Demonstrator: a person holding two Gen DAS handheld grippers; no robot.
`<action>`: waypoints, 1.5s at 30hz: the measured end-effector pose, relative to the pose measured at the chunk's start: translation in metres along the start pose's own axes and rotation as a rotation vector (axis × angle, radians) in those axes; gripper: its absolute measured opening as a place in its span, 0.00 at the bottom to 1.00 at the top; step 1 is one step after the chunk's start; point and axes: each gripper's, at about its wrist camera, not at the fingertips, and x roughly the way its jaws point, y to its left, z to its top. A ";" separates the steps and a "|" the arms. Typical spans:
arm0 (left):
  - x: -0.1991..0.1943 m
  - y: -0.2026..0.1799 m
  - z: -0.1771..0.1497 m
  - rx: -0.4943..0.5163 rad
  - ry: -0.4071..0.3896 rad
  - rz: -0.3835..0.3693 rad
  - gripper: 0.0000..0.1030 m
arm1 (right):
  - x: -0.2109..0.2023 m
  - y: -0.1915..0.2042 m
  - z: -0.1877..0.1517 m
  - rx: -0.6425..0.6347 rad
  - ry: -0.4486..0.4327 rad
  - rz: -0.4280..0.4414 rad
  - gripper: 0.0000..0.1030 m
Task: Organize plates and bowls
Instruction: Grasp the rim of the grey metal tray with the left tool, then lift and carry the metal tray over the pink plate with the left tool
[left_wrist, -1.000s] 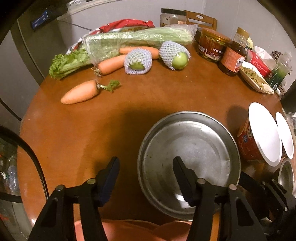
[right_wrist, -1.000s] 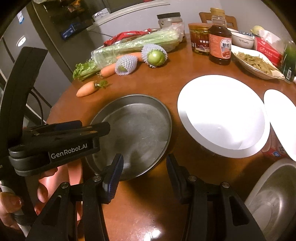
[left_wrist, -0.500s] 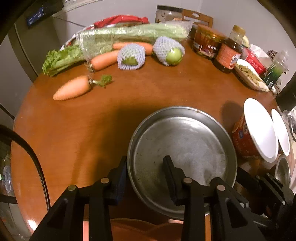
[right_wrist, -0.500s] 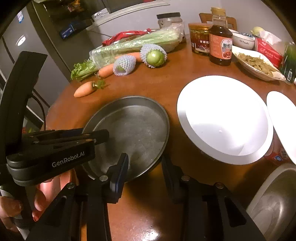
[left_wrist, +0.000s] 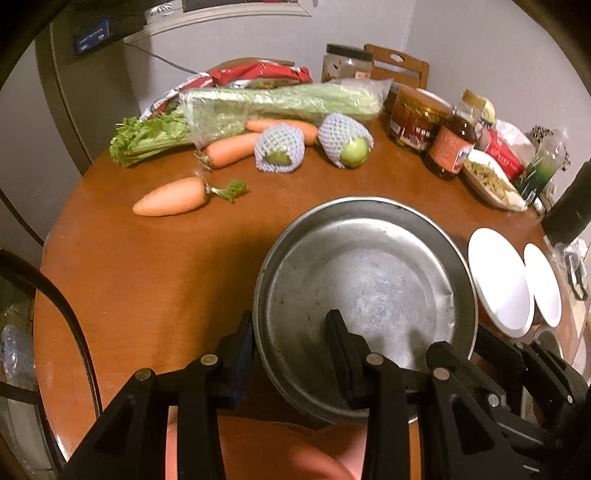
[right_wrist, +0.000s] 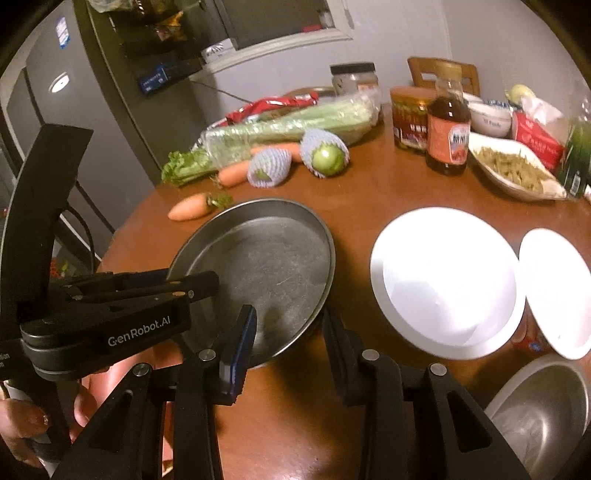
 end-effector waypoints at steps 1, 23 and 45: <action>-0.002 0.000 0.000 -0.005 -0.007 -0.003 0.37 | -0.002 0.001 0.001 -0.007 -0.010 -0.001 0.37; -0.031 0.001 0.001 -0.021 -0.126 -0.032 0.38 | -0.025 0.017 0.015 -0.113 -0.165 -0.042 0.38; -0.097 0.020 -0.035 -0.050 -0.218 0.019 0.39 | -0.069 0.054 -0.002 -0.179 -0.215 0.019 0.38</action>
